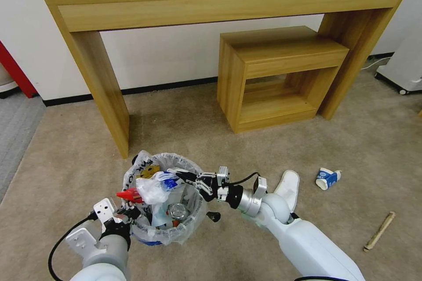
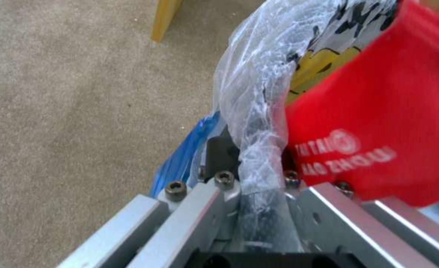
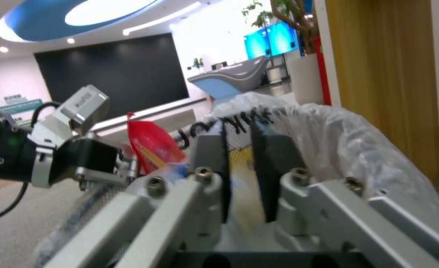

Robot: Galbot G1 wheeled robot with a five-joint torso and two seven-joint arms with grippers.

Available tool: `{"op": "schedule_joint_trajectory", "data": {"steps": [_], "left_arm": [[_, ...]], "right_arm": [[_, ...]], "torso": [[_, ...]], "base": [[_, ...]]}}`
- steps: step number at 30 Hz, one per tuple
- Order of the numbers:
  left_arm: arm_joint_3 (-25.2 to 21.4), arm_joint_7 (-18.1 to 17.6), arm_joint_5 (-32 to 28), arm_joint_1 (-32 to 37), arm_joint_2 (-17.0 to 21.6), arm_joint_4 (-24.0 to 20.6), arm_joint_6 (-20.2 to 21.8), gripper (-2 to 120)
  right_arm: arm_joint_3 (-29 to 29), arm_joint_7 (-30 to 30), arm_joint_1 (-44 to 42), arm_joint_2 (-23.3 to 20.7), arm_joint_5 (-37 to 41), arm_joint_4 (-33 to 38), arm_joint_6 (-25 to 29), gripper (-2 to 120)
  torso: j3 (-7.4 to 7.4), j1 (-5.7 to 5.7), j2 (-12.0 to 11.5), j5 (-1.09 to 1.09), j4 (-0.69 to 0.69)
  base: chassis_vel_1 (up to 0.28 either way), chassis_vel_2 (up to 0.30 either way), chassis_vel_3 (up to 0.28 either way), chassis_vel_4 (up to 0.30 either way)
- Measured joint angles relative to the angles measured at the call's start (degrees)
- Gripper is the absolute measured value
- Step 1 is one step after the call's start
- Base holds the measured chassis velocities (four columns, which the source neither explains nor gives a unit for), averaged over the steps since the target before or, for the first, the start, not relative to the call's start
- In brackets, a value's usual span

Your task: Pick up the trash bin and place the garbage on the floor into it.

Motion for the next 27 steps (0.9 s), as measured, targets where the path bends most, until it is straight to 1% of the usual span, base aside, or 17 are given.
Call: {"op": "schedule_joint_trajectory", "data": {"steps": [2,4,6,8,10,12,13,14,16,18,19,20,21,22,23,26,27], "left_arm": [[0.0,0.0,0.0,0.0,0.1,0.1,0.0,0],[0.0,0.0,-0.1,0.0,0.1,0.1,0.0,0],[-0.2,0.0,-0.3,0.0,0.3,0.1,0.0,0],[-0.4,0.0,-0.4,0.0,0.4,0.1,0.0,0],[-1.0,-0.1,-1.1,-0.2,0.7,0.1,-0.1,0],[-1.3,-0.3,-1.3,-0.4,0.8,0.1,-0.3,0],[-1.6,-0.7,-1.5,-0.6,0.9,0.2,-0.6,0],[-2.1,-1.1,-1.5,-0.9,1.0,0.4,-1.0,0],[-2.2,-1.1,-1.5,-0.9,1.1,0.5,-1.1,0],[-2.8,-1.6,-1.6,-1.1,1.4,0.7,-1.2,0],[-2.8,-1.6,-1.6,-1.1,1.4,0.7,-1.2,0],[-2.8,-1.6,-1.6,-1.1,1.5,0.7,-1.3,0],[-3.0,-1.6,-1.9,-1.2,1.8,0.7,-1.2,0],[-3.2,-1.6,-2.1,-1.2,1.9,0.7,-1.2,0],[-3.2,-1.6,-2.1,-1.2,1.9,0.7,-1.2,0],[-3.9,-1.6,-2.3,-1.7,2.3,0.9,-1.1,0],[-3.9,-1.6,-2.3,-1.7,2.3,0.9,-1.1,0]], "right_arm": [[0.5,0.0,-0.5,-0.4,-0.4,0.1,0.1,28],[0.6,0.0,-0.6,-0.5,-0.6,0.1,0.1,30],[1.6,0.0,-1.2,-0.9,-0.9,0.7,0.5,43],[2.1,0.0,-1.5,-1.0,-0.9,1.1,0.6,45],[4.8,1.0,-2.5,-0.9,-0.2,2.9,1.2,57],[6.0,1.5,-2.9,-0.8,0.3,3.5,1.4,58],[7.3,2.1,-3.4,-0.4,0.9,4.2,1.7,61],[10.2,3.6,-4.5,0.6,1.9,5.5,2.5,71],[11.2,4.3,-4.9,1.0,2.0,5.9,2.9,73],[19.4,12.3,-8.6,3.5,-1.2,9.1,4.2,87],[19.4,12.3,-8.6,3.5,-1.2,9.1,4.2,87],[21.4,14.4,-9.6,3.8,-3.0,9.9,4.1,88],[26.8,19.0,-12.4,4.7,-7.9,11.9,4.0,94],[30.5,21.1,-14.7,5.3,-10.7,13.2,4.0,99],[30.5,21.1,-14.7,5.3,-10.7,13.2,4.0,99],[37.8,25.3,-20.8,6.4,-14.0,16.5,4.6,100],[37.8,25.3,-20.8,6.4,-14.0,16.5,4.6,100]], "torso": [[0.00,0.00,0.0,0.00,0.00],[0.00,0.00,0.0,0.00,0.00],[0.00,0.00,0.0,0.00,0.00],[0.00,0.00,0.0,0.00,0.00],[0.00,0.00,0.0,0.00,0.00],[0.00,0.00,0.0,0.00,0.00],[0.00,0.00,0.0,0.00,0.00],[-0.01,0.00,0.0,0.00,0.00],[-0.01,0.00,0.0,0.01,0.01],[-0.01,0.00,0.0,0.01,0.02],[-0.01,0.00,0.0,0.01,0.02],[-0.01,0.00,0.0,0.01,0.02],[-0.01,0.00,0.0,0.00,0.00],[0.00,0.00,0.0,0.00,-0.01],[0.00,0.00,0.0,0.00,-0.01],[-0.01,0.00,0.0,0.02,-0.02],[-0.01,0.00,0.0,0.02,-0.02]], "base": [[0.000,0.000,0.000,0.000],[0.000,0.000,0.000,0.000],[0.000,0.000,0.000,0.000],[0.000,0.000,0.000,0.000],[0.000,0.000,0.000,0.000],[0.000,0.000,0.000,0.000],[0.000,0.000,0.000,0.000],[0.000,0.000,0.000,0.000],[0.000,0.000,0.000,0.000],[0.000,0.000,0.000,0.000],[0.000,0.000,0.000,0.000],[0.000,0.000,0.000,0.000],[0.000,0.000,0.000,0.000],[0.000,0.000,0.000,0.000],[0.000,0.000,0.000,0.000],[0.000,0.000,0.000,0.000],[0.000,0.000,0.000,0.000]]}}
